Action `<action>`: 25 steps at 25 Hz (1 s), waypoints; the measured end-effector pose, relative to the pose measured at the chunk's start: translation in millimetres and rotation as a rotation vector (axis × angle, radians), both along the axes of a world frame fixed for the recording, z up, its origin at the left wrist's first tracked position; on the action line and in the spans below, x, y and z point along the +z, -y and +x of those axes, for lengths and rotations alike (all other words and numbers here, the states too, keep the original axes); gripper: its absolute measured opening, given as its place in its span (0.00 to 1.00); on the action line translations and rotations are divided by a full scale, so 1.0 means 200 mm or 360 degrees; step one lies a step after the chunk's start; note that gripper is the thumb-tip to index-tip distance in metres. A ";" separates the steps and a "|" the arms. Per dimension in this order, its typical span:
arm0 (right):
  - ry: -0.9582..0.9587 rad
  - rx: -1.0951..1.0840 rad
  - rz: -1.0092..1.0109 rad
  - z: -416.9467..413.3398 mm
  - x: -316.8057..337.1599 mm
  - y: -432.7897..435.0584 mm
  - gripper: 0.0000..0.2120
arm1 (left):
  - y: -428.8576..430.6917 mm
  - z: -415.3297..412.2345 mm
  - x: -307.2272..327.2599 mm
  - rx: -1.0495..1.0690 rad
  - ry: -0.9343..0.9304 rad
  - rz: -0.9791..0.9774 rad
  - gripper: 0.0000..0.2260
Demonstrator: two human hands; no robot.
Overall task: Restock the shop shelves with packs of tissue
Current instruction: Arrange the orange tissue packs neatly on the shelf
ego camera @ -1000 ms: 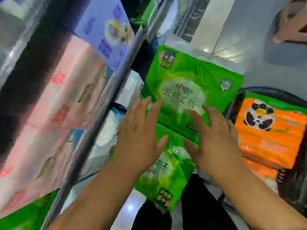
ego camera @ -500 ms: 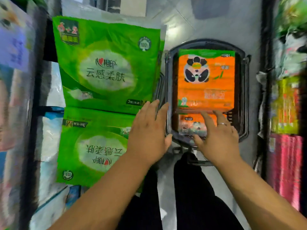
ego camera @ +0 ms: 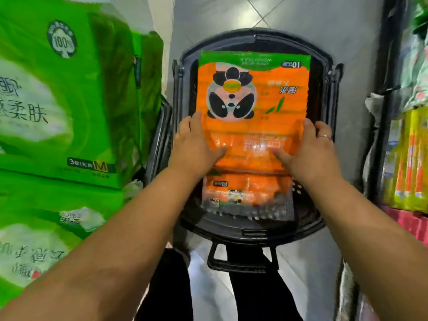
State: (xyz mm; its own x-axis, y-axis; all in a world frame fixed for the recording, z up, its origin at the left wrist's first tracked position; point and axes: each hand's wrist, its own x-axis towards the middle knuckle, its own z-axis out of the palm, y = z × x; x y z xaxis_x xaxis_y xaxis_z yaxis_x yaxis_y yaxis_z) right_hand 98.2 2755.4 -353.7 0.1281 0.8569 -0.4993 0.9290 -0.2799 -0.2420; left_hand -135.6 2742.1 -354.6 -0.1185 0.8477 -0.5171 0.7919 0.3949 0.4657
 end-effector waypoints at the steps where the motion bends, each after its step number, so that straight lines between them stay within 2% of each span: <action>1: -0.0048 -0.0056 0.0011 0.02 -0.04 -0.07 0.48 | -0.06 0.00 -0.05 0.0090 0.0060 -0.0008 0.43; 5: -0.0022 -0.0177 -0.0056 -0.01 -0.13 -0.29 0.56 | -0.22 0.03 -0.13 0.0514 0.0491 -0.0064 0.42; 8: -0.0401 -0.0507 -0.0087 -0.08 -0.15 -0.36 0.56 | -0.25 0.05 -0.14 0.0723 0.0619 -0.0106 0.52; 9: -0.0493 -0.0627 -0.0082 -0.09 -0.16 -0.37 0.55 | -0.25 0.04 -0.14 0.0744 0.0630 -0.0123 0.51; 12: -0.0827 -0.0935 -0.0122 -0.08 -0.10 -0.35 0.42 | -0.21 0.03 -0.04 0.0843 0.0706 -0.0193 0.37; 16: -0.1330 -0.1359 -0.0184 -0.04 0.11 -0.20 0.18 | -0.05 0.01 0.16 0.1182 0.0811 -0.0186 0.24; 18: -0.1435 -0.1469 -0.0213 -0.01 0.26 -0.12 0.13 | 0.01 -0.01 0.29 0.1317 0.0854 -0.0243 0.20; 20: -0.1484 -0.1541 -0.0259 0.03 0.42 -0.05 0.15 | 0.08 -0.04 0.43 0.1471 0.0984 -0.0232 0.22; 22: -0.1435 -0.1460 -0.0344 0.07 0.58 0.01 0.21 | 0.15 -0.08 0.58 0.1571 0.1056 -0.0261 0.25; 25: -0.1351 -0.1327 -0.0553 0.09 0.80 0.08 0.28 | 0.26 -0.17 0.76 0.1454 0.1073 -0.0447 0.31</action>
State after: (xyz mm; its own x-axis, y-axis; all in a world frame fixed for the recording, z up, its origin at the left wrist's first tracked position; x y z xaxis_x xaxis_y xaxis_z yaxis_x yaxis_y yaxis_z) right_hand 115.8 2738.6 -193.4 0.0955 0.4747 -0.8750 0.0219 -0.8798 -0.4749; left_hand -168.9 2690.2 -201.6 -0.2552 0.4350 -0.8635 -0.2141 0.8455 0.4892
